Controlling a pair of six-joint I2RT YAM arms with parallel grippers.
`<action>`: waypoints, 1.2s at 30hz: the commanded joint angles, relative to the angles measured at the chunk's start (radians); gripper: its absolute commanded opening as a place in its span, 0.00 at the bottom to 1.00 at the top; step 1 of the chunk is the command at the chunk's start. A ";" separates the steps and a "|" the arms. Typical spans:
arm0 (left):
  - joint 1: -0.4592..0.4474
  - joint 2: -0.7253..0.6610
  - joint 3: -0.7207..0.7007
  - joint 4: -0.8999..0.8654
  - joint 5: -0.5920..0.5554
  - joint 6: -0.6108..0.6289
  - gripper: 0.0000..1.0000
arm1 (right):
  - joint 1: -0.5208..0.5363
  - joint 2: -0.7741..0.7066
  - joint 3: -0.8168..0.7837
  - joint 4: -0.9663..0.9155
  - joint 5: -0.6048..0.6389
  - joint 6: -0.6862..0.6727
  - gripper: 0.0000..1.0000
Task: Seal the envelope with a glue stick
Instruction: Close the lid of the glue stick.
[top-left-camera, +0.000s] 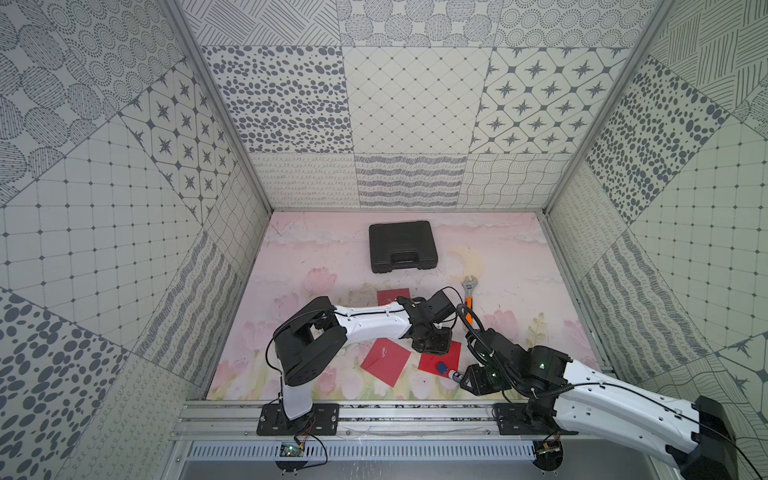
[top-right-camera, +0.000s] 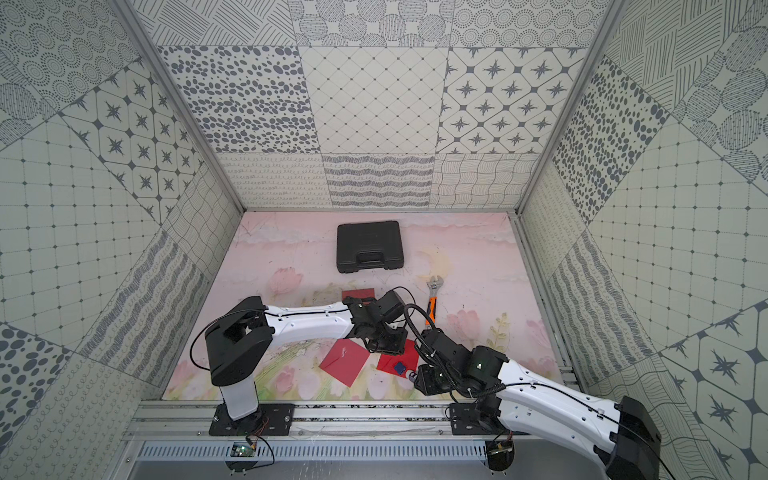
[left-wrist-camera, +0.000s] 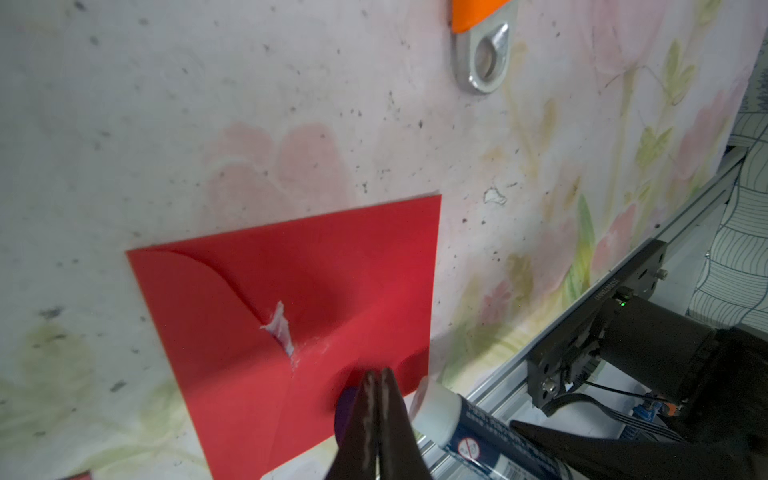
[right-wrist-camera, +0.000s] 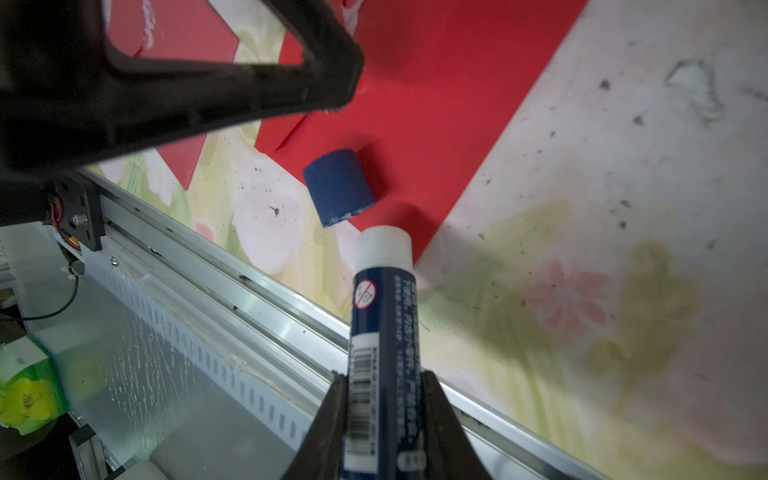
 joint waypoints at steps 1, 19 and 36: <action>-0.006 0.007 0.015 -0.035 -0.019 0.001 0.06 | 0.005 0.011 -0.015 0.118 0.024 0.027 0.00; -0.007 -0.087 -0.070 -0.118 -0.091 -0.032 0.02 | 0.005 -0.001 -0.076 0.196 -0.004 0.038 0.00; -0.012 -0.014 -0.092 -0.072 -0.033 -0.030 0.00 | 0.005 -0.002 -0.090 0.301 -0.041 0.032 0.00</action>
